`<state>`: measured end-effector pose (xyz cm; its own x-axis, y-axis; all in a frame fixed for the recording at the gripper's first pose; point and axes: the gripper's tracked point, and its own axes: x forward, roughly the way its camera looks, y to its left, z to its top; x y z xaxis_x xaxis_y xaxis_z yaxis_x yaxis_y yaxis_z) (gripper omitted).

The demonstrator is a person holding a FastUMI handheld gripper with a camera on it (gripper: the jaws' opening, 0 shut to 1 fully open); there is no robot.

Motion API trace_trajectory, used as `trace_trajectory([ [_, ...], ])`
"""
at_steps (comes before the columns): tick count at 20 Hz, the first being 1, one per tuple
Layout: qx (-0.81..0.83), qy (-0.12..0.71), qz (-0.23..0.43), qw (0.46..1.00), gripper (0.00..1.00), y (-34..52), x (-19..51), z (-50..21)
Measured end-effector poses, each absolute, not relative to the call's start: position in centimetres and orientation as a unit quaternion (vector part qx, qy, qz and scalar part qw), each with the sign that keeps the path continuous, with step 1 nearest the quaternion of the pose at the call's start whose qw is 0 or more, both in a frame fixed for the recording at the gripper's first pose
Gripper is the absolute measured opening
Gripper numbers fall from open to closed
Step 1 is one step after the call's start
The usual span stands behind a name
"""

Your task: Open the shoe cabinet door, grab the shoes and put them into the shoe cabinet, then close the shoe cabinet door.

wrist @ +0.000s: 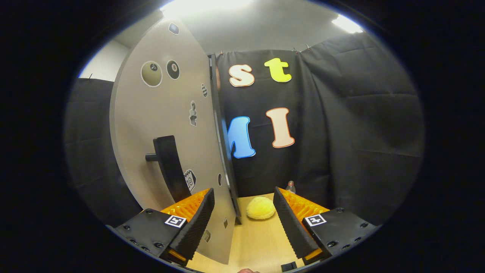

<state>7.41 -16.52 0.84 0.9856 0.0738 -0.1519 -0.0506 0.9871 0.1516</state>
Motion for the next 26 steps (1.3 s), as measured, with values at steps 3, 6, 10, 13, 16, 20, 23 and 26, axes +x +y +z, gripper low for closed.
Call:
trace_trajectory([
  [3, 0.074, 0.076, 0.030, 0.994, 0.98, -13.4, 7.2, 0.8],
  [6, 0.080, 0.071, 0.035, 0.994, 0.98, -10.5, 7.3, 0.9],
  [10, 0.075, 0.073, 0.036, 0.994, 0.97, -6.8, 7.8, 1.0],
  [13, 0.074, 0.072, 0.042, 0.994, 0.98, -4.1, 8.8, 0.9],
  [16, 0.059, 0.081, 0.055, 0.993, 0.98, -1.5, 9.2, 0.5],
  [20, 0.048, 0.069, 0.064, 0.994, 0.98, 0.2, 9.1, 1.1],
  [23, 0.051, 0.062, 0.064, 0.995, 0.98, 0.1, 8.9, 1.6],
  [26, 0.047, 0.067, 0.060, 0.995, 0.98, -0.3, 8.8, 1.3],
])
